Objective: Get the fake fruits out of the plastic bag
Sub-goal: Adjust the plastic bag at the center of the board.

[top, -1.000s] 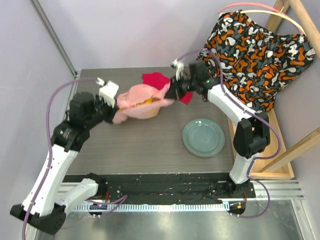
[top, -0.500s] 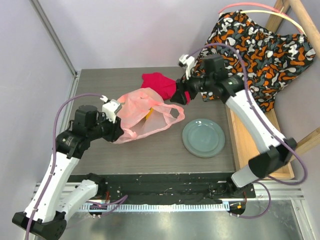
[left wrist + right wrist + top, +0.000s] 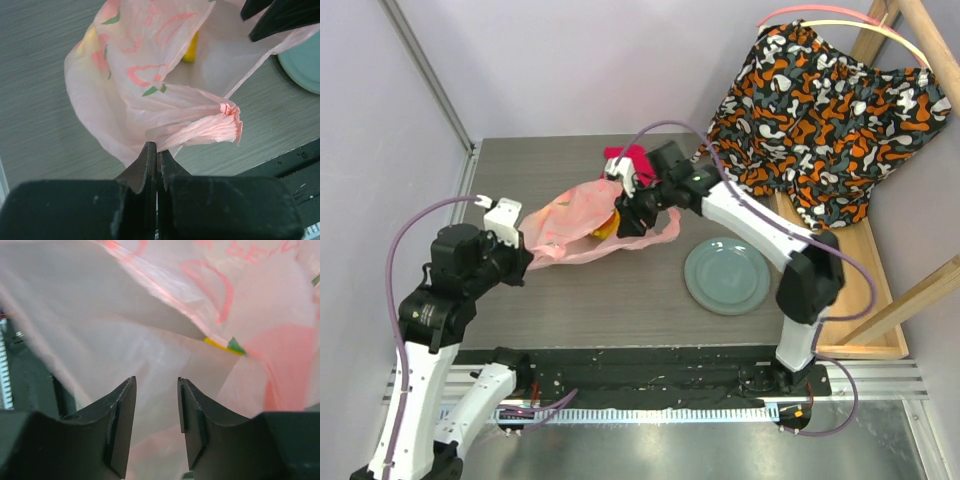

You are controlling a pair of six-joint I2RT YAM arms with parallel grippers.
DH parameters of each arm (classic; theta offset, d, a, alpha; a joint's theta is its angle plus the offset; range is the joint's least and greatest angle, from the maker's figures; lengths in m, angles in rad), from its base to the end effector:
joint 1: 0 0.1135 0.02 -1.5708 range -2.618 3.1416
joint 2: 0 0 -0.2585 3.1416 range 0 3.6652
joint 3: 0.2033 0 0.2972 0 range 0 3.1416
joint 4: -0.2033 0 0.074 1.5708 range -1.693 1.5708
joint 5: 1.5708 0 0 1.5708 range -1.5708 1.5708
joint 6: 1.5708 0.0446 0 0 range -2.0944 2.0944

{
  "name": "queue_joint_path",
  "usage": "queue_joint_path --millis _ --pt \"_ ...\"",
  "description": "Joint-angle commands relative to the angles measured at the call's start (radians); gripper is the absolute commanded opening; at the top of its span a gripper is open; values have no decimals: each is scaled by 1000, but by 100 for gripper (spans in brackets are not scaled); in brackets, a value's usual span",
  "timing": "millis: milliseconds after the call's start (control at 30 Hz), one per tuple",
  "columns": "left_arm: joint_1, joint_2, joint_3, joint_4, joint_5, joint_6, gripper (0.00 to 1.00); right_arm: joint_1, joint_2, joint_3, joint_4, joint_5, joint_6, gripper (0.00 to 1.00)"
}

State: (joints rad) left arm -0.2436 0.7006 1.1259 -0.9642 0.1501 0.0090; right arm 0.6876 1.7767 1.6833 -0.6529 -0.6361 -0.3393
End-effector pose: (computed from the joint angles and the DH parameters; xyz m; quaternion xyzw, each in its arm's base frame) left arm 0.1577 -0.0461 0.3943 0.1460 0.8558 -0.1223 0.4810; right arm 0.3301 0.3054 0.3245 -0.5366 0.6965 0.3481 0.3252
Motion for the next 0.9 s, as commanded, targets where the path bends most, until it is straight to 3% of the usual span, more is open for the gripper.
queue_joint_path --millis 0,133,200,233,367,467,700,867 --pt "61 -18 54 -65 -4 17 0 36 76 59 169 74 72 45" --pt "81 -76 49 -110 -23 31 0 88 183 88 286 345 152 47" --pt "107 -107 31 -108 -99 -38 0 119 207 82 227 378 99 47" --pt "115 -111 25 -105 -206 -68 0 172 182 52 202 388 71 47" --pt "124 -164 12 -78 -219 -107 0 355 -11 -306 186 447 -3 50" --pt "141 -217 -8 -35 -179 -126 0 423 -123 -431 226 460 -1 54" --pt "196 -266 -52 -12 -52 -152 1 405 -105 -291 220 540 -130 56" --pt "228 -176 34 8 11 -126 0 397 -2 -174 231 513 -170 56"
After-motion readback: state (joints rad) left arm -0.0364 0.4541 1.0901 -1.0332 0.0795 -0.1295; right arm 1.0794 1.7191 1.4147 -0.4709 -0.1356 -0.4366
